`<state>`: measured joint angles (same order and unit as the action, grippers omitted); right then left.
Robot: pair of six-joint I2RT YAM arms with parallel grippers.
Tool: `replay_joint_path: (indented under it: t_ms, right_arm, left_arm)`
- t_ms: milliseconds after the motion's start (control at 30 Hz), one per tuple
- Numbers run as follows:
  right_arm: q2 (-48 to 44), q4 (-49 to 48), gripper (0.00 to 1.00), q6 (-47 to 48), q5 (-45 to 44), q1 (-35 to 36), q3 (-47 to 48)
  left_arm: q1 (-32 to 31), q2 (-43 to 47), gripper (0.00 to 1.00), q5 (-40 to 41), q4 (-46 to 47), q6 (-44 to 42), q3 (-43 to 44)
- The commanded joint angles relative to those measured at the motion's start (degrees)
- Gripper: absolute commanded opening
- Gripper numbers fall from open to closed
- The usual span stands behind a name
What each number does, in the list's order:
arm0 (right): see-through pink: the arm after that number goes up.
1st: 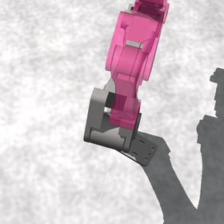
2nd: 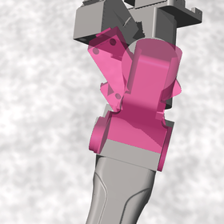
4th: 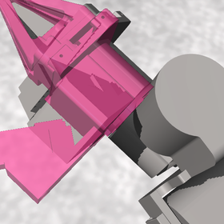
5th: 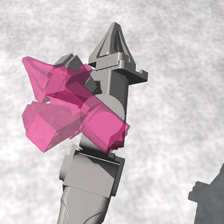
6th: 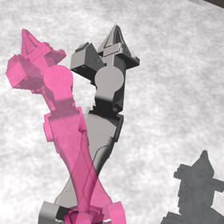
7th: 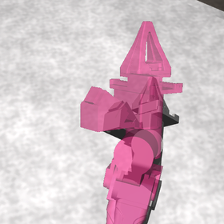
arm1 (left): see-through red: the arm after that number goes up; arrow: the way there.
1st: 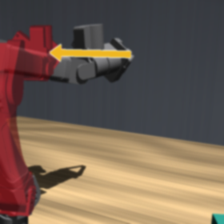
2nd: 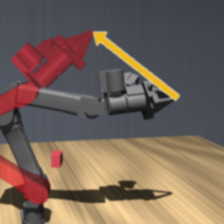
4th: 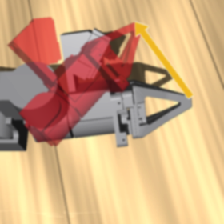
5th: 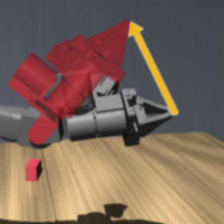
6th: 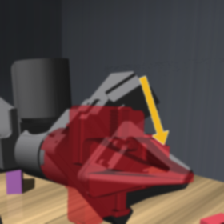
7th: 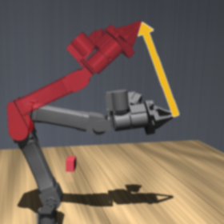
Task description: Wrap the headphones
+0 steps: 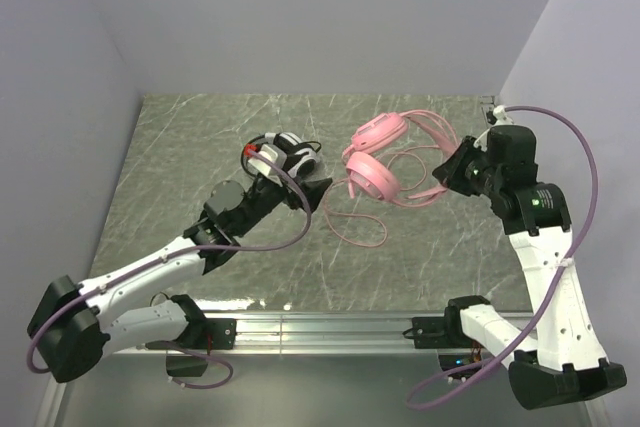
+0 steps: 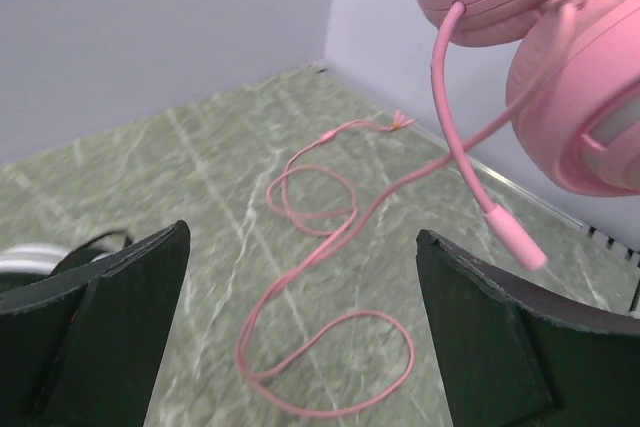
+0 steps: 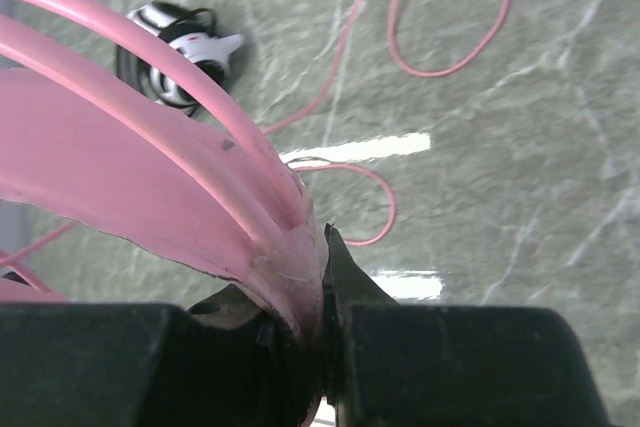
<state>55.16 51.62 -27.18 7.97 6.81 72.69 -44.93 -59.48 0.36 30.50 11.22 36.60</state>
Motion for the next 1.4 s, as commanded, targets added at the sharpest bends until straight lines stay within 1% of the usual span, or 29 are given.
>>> replay_joint_path:
  t_ms: [0, 133, 233, 367, 433, 467, 533, 567, 633, 700, 733, 833, 900, 933, 967, 1067, 1200, 1233, 1300, 1367]
  right_arm:
    - [-1.63, -2.75, 0.0, -4.01, 6.97, -0.57, 4.22]
    - [-1.54, -3.1, 0.0, -5.43, 10.48, -0.57, 5.53]
    - [-1.63, -3.19, 0.0, -6.57, 11.28, -0.92, 7.03]
    - [-1.81, -2.92, 0.0, -7.45, 12.42, -1.45, 9.66]
    - [-1.98, -3.36, 0.0, -8.06, 13.3, -1.62, 9.93]
    - [-2.16, -3.71, 0.0, -8.85, 13.82, -1.62, 9.76]
    - [-2.77, -5.29, 0.0, -9.99, 14.35, -1.71, 8.71]
    - [-2.95, -6.17, 0.0, -11.48, 14.71, -1.88, 8.09]
    - [-3.65, -8.98, 0.0, -13.15, 16.55, -1.8, 6.25]
    - [-4.18, -11.35, 0.0, -15.53, 17.6, -1.89, 5.19]
    - [-4.35, -11.8, 0.0, -16.14, 18.39, -1.89, 4.66]
    - [-4.88, -12.33, 0.0, -17.55, 17.44, -1.8, 4.83]
    - [-4.97, -12.76, 0.0, -18.26, 16.91, -1.89, 4.83]
    - [-4.88, -13.03, 0.0, -18.52, 16.99, -1.89, 4.92]
    - [-4.8, -13.29, 0.0, -19.05, 17.52, -1.8, 4.92]
    - [-4.27, -14.35, 0.0, -20.1, 17.96, -1.89, 5.45]
    - [-3.48, -15.05, 0.0, -21.07, 17.96, -1.89, 7.38]
    - [-3.56, -15.14, 0.0, -21.25, 18.13, -1.89, 7.82]
    - [-3.91, -15.58, 0.0, -22.21, 17.88, -1.97, 8.08]
    - [-4.53, -16.11, 0.0, -23.09, 17.96, -1.89, 7.74]
  left_arm:
    - [0.1, -3.7, 0.99, -8.07, 14.75, -2.68, -0.13]
    - [0.1, -9.24, 0.96, -13.52, 21.33, -4.37, 0.67]
    - [0.1, -12.93, 0.94, -17.48, 26.44, -4.46, 0.67]
    - [0.1, -16.36, 0.92, -19.61, 33.73, -2.44, -1.17]
    - [0.1, -16.8, 0.91, -19.96, 33.67, -1.82, -0.92]
    - [0.1, -17.5, 0.83, -21.35, 32.61, -1.73, 0.82]
    - [0.1, -18.38, 0.78, -23.2, 30.94, -1.38, 2.59]
    - [-0.07, -19.08, 0.74, -24.17, 31.28, -0.68, 3.64]
    - [-0.07, -19.27, 0.69, -24.18, 33.12, 0.29, 3.66]
    - [-0.07, -19.27, 0.61, -23.83, 34.45, 1.08, 3.57]
    - [-0.07, -19.61, 0.55, -24.09, 34.36, 1.17, 4.18]
    - [-0.25, -20.49, 0.48, -25.49, 33.14, 1.61, 5.76]
    - [-1.21, -20.67, 0.51, -25.59, 32.96, 1.43, 5.94]
    - [-1.65, -20.67, 0.54, -25.41, 33.22, 1.43, 5.68]
    - [-2.44, -20.85, 0.62, -25.32, 33.65, 1.69, 5.33]
    - [-3.5, -21.11, 0.7, -25.06, 33.57, 2.31, 3.92]
    - [-4.03, -21.55, 0.74, -23.22, 36.72, 3.45, -0.03]
    - [-4.03, -21.29, 0.75, -22.17, 39.43, 3.72, -1.95]
    - [-4.03, -20.85, 0.78, -19.88, 41.38, 4.33, -3.37]
    - [-4.03, -19.8, 0.81, -16.82, 40.0, 4.51, -3.64]
